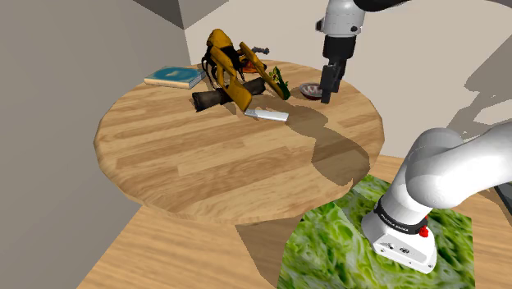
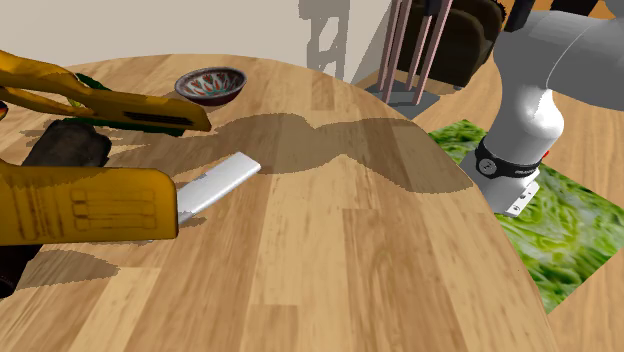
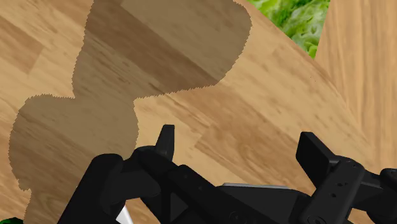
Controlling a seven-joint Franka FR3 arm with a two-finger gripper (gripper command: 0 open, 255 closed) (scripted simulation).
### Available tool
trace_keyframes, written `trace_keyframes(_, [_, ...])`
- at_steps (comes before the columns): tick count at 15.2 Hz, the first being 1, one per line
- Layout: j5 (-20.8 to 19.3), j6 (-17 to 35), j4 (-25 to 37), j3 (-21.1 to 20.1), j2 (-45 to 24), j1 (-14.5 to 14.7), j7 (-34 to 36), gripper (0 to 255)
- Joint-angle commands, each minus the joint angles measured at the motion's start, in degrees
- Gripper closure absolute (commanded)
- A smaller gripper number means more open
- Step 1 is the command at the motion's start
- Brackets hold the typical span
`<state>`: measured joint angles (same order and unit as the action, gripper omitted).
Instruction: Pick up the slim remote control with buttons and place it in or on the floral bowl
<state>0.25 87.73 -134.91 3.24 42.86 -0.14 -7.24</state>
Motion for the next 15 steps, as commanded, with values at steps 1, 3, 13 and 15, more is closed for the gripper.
trace_keyframes(1, [0.00,0.00,0.00,0.00,0.00,0.00,0.00,0])
trace_keyframes(3, [-0.99,3.43,-0.22,1.27,-2.98,-0.01,-2.19,0])
trace_keyframes(13, [-3.37,19.07,3.69,7.00,-21.16,0.34,-12.72,0])
trace_keyframes(15, [-3.22,21.68,5.45,7.96,-25.26,0.47,-14.85,0])
